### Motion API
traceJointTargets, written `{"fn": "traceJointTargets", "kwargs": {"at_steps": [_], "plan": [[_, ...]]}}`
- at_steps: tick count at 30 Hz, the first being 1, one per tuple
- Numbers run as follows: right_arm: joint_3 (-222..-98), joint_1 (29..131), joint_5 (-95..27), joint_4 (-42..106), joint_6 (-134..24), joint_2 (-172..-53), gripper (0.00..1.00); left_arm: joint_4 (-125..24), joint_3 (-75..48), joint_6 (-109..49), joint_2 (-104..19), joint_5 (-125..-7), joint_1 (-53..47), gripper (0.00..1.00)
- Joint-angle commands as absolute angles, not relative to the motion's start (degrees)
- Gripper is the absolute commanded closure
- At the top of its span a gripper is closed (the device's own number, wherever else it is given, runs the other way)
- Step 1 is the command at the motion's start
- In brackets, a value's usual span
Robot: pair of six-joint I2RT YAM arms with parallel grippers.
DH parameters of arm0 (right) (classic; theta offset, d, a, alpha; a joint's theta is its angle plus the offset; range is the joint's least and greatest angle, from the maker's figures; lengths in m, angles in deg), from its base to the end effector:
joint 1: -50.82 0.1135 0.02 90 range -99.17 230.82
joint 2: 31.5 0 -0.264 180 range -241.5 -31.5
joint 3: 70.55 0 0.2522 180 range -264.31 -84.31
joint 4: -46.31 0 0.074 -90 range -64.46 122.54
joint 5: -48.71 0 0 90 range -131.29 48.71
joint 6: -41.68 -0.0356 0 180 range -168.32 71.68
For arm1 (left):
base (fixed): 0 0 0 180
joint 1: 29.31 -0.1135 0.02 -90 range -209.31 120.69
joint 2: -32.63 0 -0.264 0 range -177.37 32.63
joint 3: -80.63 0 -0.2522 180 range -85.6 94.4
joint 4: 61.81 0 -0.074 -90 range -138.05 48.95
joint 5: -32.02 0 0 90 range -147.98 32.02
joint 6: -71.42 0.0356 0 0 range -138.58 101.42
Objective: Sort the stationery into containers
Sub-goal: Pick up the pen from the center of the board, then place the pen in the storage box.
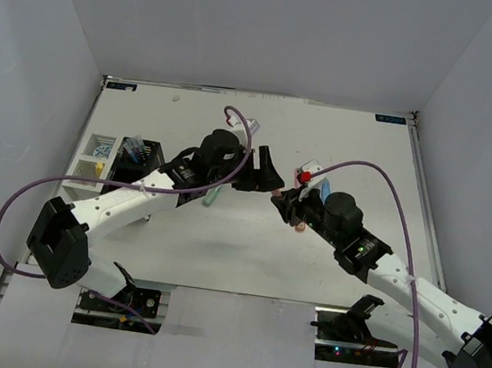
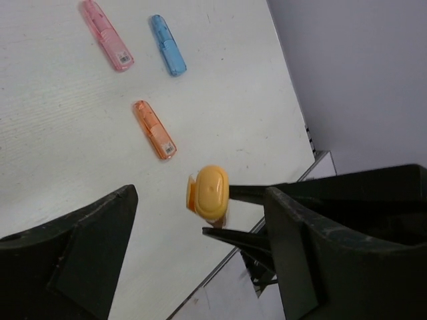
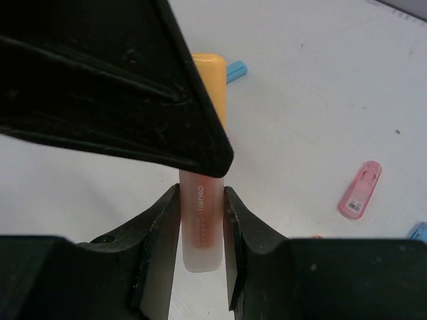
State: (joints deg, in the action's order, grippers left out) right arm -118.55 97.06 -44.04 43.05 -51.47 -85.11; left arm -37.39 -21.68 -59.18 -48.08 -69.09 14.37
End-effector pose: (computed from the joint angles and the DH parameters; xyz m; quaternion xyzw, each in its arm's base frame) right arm 0.1552 0.1596 0.2845 -0.2644 0.7121 0.2551 0.5983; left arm 0.2310 -0.2300 0.3106 0.0731 0.8490 -0.4081 0.3277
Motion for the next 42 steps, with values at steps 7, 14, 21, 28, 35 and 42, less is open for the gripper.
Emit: {"fn": "traceJointTargets", "kwargs": {"at_steps": [7,14,21,28,35,42], "plan": [[-115.69,97.85,-44.37,49.68,-51.13,-83.01,0.88,-40.14,-17.76,-61.12,-51.04,-64.22,17.09,0.59],[-114.46,97.85,-47.00,49.95,-51.39,-81.34,0.56,-39.96,-18.63,-60.77,-50.79,-63.44,17.98,0.89],[-113.06,97.85,-49.11,48.46,-52.18,-79.76,0.10,-34.70,-19.16,-58.05,-47.62,-52.39,17.63,0.91],[-109.72,97.67,-53.24,46.26,-50.78,-75.20,0.10,-24.24,-22.39,-56.02,-37.98,-40.59,4.32,0.93],[-106.99,97.41,-55.27,45.82,-51.56,-72.20,0.10,-18.17,-24.61,-49.45,-25.74,-31.97,-14.77,0.94],[-106.11,97.14,-55.71,45.82,-52.53,-72.11,0.10,-18.42,-27.86,-41.36,-22.22,-25.28,-33.41,0.92]]}}
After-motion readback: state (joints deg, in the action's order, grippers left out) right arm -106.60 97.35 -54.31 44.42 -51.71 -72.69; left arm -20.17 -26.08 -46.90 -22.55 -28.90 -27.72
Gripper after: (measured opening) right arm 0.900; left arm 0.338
